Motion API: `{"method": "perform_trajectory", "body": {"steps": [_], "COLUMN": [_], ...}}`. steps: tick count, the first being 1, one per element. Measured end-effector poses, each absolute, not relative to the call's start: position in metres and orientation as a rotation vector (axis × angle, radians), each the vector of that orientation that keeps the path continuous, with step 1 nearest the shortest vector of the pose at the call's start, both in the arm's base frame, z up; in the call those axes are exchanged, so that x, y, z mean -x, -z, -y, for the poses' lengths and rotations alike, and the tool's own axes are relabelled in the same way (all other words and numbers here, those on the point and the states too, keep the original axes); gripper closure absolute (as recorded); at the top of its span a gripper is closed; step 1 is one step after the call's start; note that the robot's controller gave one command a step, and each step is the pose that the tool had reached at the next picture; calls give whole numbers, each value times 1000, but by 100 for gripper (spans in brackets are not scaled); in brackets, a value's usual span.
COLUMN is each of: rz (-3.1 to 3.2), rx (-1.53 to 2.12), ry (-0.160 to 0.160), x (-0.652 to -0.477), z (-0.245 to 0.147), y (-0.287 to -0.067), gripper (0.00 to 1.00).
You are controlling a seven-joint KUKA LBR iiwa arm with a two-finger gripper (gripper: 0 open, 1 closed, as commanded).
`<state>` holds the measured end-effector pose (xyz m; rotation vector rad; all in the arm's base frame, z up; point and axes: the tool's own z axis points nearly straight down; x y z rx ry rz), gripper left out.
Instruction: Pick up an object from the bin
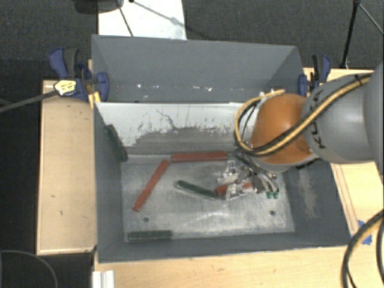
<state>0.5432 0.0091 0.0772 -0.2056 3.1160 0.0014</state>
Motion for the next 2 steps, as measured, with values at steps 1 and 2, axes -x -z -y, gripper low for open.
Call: {"method": "perform_trajectory", "body": {"steps": [1,2], "rz": [-3116,-3120], "rx": [205,372], "ry": [-2,-1], "x": [-543,-541], "z": [-9,6], "y": [-77,-274], "gripper": [100,100]}}
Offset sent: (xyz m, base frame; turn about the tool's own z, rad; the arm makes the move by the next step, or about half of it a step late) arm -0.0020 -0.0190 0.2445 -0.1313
